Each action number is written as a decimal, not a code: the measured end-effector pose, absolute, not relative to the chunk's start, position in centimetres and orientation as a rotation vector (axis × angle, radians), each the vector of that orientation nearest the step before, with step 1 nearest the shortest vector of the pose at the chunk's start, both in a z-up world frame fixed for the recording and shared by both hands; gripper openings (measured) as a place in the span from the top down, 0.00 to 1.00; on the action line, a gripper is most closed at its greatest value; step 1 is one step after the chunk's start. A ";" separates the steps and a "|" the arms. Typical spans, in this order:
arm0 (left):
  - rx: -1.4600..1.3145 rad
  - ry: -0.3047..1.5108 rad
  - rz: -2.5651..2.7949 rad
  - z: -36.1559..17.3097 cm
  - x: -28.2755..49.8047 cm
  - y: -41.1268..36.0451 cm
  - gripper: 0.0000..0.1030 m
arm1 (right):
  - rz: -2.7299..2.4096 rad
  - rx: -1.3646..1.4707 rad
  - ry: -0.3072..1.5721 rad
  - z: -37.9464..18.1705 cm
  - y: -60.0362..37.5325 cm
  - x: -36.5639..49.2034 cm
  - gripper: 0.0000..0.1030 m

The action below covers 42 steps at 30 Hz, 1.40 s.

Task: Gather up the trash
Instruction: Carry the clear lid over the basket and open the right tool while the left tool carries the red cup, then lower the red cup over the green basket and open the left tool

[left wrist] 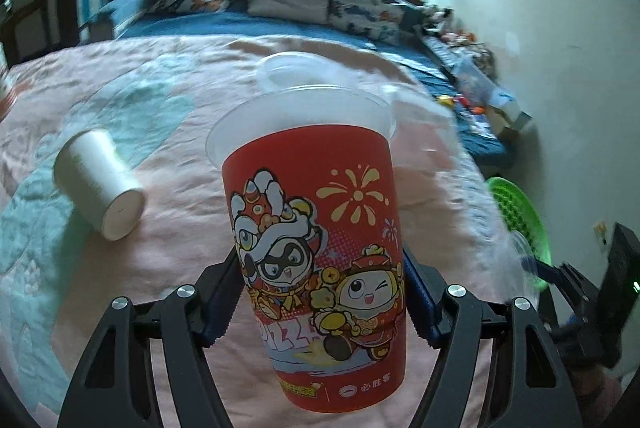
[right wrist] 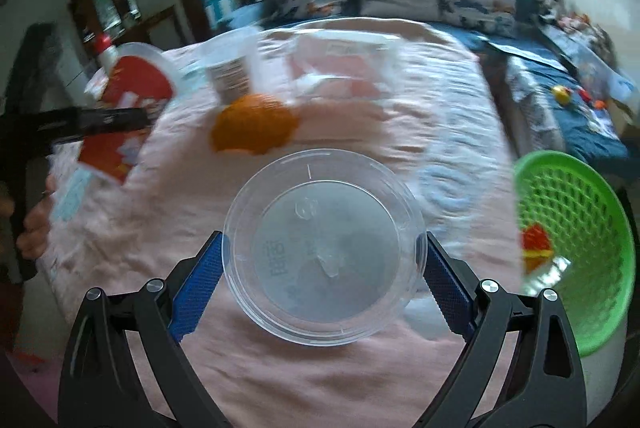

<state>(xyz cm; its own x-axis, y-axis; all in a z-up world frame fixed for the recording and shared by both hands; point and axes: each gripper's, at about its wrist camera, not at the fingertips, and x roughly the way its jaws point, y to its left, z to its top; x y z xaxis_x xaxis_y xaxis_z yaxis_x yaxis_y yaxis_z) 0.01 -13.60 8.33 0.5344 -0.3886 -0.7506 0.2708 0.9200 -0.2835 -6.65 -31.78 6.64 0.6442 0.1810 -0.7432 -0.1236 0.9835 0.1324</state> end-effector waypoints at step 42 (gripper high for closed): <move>0.176 0.935 -0.886 9.5 1.7 -45.8 0.33 | -0.358 0.364 0.848 4.0 -55.4 -14.6 0.05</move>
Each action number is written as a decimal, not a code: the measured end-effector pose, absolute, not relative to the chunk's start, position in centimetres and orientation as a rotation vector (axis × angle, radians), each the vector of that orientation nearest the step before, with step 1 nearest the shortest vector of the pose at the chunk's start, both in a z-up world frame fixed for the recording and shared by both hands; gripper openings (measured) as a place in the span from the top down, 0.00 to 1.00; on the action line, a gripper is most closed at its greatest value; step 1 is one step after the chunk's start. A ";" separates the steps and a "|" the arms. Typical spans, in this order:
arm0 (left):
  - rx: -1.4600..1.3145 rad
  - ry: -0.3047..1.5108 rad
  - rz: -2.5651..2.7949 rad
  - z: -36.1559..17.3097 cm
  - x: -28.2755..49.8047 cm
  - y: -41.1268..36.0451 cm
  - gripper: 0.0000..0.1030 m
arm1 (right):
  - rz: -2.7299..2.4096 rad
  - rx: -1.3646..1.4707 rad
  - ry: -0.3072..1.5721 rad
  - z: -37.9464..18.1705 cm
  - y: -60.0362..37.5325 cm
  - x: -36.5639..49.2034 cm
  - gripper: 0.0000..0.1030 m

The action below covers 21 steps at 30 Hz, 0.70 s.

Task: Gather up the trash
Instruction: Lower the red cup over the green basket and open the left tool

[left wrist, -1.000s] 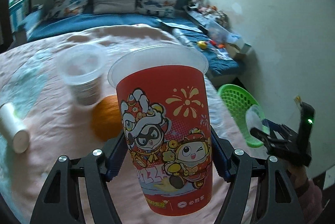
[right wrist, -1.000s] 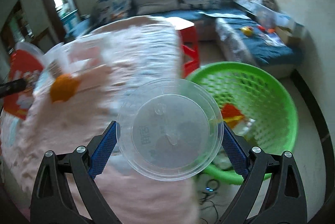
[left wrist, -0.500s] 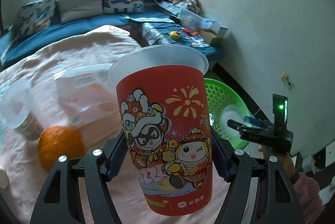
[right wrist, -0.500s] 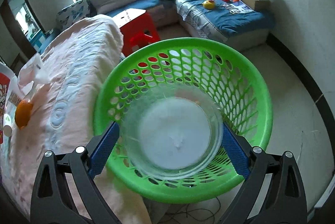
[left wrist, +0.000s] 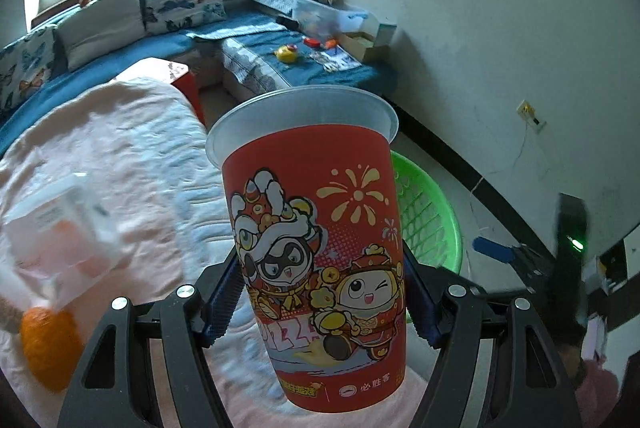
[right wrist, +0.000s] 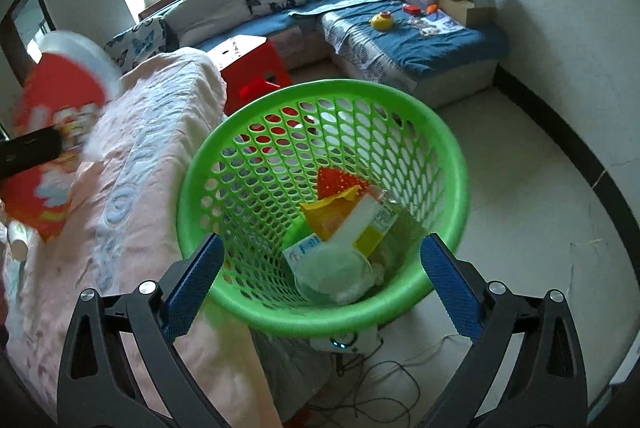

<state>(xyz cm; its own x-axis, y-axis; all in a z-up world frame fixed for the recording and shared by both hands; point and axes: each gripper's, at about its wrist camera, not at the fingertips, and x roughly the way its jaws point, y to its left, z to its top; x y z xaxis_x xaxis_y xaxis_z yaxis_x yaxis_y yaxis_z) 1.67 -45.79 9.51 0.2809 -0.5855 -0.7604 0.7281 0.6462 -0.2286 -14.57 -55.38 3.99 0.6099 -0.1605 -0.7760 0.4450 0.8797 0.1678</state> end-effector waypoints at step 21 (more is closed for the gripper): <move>0.241 0.983 -0.918 6.1 1.6 -51.7 0.29 | -0.363 0.371 0.823 4.1 -54.2 -18.1 0.05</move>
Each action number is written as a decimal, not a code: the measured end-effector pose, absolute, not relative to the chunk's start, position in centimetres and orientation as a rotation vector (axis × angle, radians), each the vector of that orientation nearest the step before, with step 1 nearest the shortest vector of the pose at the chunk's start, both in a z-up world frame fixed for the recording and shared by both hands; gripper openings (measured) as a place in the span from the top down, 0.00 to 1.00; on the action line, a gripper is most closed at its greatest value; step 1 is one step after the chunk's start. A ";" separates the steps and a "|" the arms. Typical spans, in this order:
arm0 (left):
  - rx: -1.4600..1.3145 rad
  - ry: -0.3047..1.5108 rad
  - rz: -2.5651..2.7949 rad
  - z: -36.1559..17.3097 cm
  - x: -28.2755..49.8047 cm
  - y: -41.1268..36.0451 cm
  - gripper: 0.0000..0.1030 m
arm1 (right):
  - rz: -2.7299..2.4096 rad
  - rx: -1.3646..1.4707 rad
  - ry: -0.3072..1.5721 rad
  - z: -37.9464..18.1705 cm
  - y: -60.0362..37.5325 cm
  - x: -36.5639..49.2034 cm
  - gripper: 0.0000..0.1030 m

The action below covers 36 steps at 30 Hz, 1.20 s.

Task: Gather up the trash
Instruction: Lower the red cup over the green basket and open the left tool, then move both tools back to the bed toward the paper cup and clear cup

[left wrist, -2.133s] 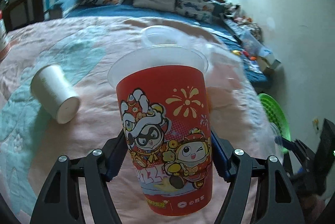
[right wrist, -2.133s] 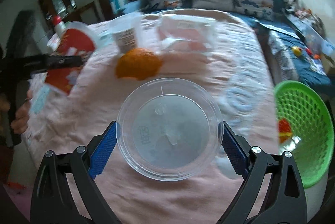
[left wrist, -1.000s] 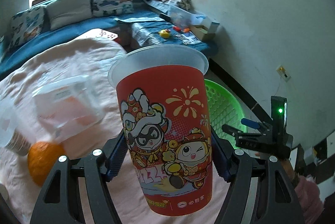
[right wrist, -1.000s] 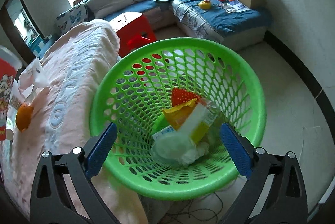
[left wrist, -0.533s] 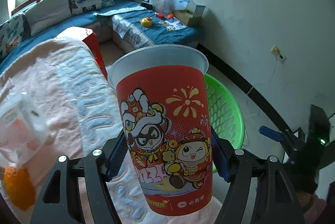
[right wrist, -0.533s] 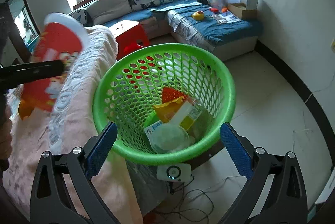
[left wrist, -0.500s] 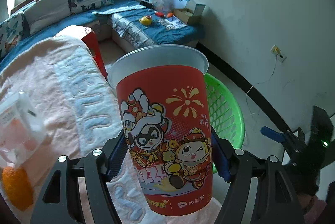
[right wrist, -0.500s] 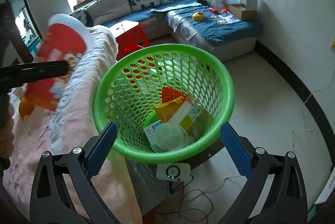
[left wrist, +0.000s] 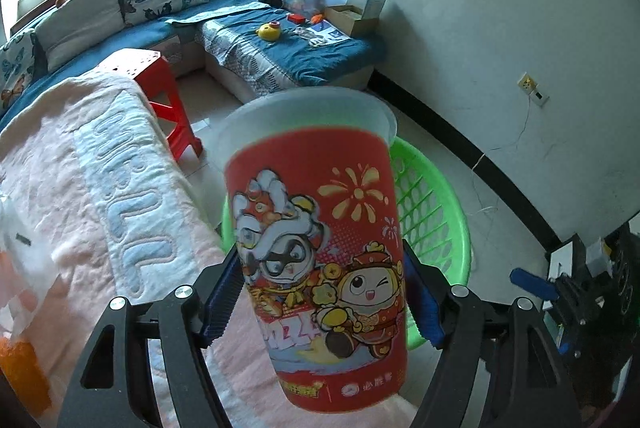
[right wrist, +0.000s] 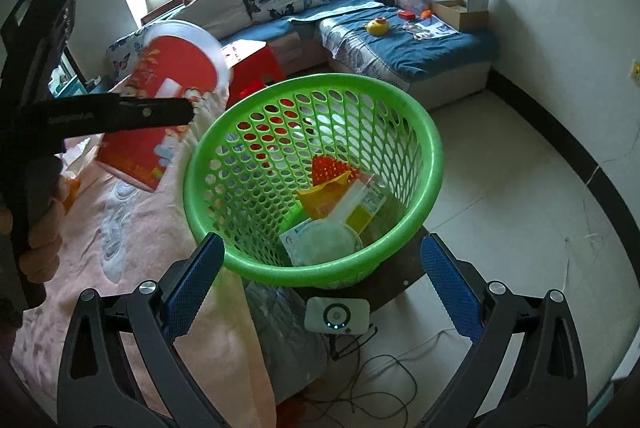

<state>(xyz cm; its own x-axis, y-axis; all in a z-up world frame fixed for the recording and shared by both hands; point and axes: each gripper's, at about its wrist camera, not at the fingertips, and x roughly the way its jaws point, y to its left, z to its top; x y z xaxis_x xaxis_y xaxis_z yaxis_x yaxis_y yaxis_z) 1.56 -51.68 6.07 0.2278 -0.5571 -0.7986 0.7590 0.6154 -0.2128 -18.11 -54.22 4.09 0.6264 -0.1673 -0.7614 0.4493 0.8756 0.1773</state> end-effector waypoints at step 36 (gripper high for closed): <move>0.127 0.789 -0.507 12.5 1.1 -24.3 0.21 | -0.060 0.210 0.767 9.2 -40.9 -8.4 0.05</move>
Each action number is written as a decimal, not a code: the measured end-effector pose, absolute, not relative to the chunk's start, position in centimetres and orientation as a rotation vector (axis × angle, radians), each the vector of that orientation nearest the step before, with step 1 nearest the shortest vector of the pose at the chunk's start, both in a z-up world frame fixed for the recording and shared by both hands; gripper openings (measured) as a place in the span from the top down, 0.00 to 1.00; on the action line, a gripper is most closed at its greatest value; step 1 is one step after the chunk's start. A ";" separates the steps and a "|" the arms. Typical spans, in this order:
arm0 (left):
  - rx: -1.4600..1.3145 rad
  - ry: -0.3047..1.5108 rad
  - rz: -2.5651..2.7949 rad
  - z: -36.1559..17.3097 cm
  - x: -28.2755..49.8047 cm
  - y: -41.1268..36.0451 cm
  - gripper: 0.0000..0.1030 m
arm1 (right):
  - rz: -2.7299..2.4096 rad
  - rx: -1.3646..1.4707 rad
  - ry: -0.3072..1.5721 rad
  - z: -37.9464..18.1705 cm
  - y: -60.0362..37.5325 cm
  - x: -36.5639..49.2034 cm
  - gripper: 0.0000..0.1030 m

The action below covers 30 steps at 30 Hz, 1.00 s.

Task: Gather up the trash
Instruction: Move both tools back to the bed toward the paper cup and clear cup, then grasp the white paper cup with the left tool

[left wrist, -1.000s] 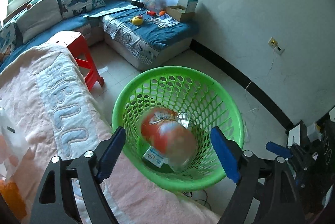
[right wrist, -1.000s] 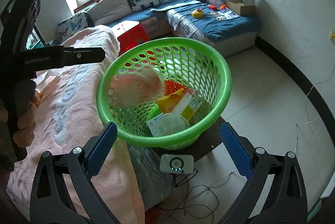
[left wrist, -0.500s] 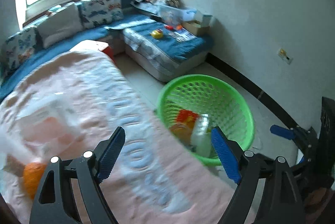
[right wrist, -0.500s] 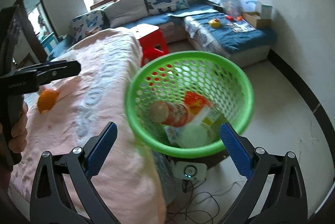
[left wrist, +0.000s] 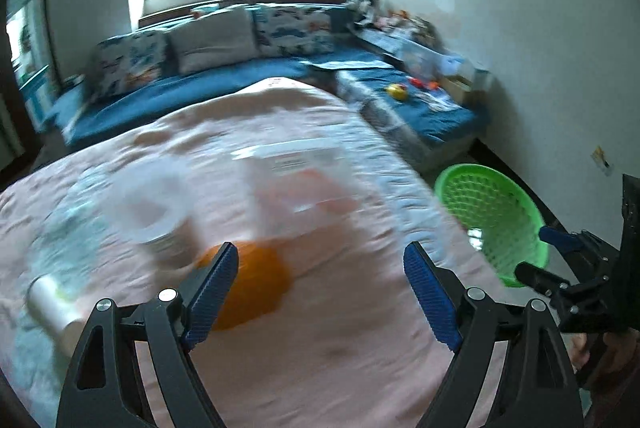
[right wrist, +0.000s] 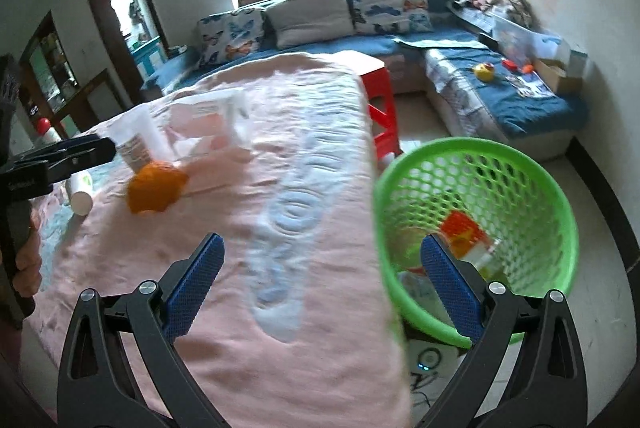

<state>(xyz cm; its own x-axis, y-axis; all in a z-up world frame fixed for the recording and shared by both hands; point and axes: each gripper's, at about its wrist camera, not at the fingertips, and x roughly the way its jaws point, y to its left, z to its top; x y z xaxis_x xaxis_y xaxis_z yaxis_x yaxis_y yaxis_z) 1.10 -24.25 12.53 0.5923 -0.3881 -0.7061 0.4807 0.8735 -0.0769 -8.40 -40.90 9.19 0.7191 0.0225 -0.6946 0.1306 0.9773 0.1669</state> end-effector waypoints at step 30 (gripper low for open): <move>-0.316 1.059 0.077 4.1 10.2 2.7 0.12 | 0.081 0.116 0.830 10.0 -21.6 -1.3 0.05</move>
